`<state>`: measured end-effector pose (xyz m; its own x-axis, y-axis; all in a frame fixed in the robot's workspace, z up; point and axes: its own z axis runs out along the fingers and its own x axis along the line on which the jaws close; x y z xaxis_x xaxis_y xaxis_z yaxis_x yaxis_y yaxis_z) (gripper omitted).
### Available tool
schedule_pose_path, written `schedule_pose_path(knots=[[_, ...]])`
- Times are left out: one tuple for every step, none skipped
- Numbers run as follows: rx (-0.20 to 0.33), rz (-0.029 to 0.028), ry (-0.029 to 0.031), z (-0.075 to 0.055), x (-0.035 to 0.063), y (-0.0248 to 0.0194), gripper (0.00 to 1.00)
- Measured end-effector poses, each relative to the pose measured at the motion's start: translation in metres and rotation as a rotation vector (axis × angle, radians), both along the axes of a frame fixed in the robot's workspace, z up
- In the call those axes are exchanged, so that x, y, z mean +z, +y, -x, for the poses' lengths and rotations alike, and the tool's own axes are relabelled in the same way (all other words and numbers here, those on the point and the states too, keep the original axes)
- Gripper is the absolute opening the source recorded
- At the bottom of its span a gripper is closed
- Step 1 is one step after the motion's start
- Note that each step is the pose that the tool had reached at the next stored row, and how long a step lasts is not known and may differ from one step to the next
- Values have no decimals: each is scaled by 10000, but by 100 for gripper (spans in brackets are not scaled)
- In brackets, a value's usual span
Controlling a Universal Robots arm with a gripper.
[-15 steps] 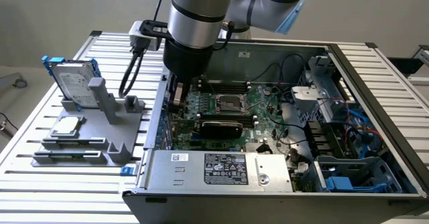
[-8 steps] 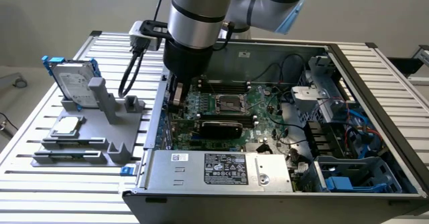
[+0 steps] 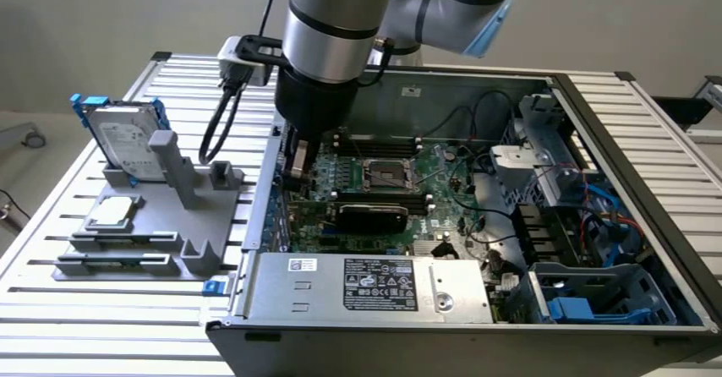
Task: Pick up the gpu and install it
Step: 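Press down on the gpu until it lock into place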
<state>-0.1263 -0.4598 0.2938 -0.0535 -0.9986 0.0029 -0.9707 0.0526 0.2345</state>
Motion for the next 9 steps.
schedule_pose_path(knots=[[-8, 0, 0, 0, -1, 0, 11], [-11, -2, 0, 0, 0, 1, 11], [-12, -9, -4, 0, 6, 1, 11], [-15, -18, -5, 1, 17, 2, 11], [-17, -9, 0, 2, 38, 1, 11], [-16, -2, 1, 1, 56, 1, 11], [-16, -4, 0, 1, 65, 2, 11], [-13, -3, 0, -2, 71, 4, 11], [-14, -3, -1, -4, 74, 5, 11]])
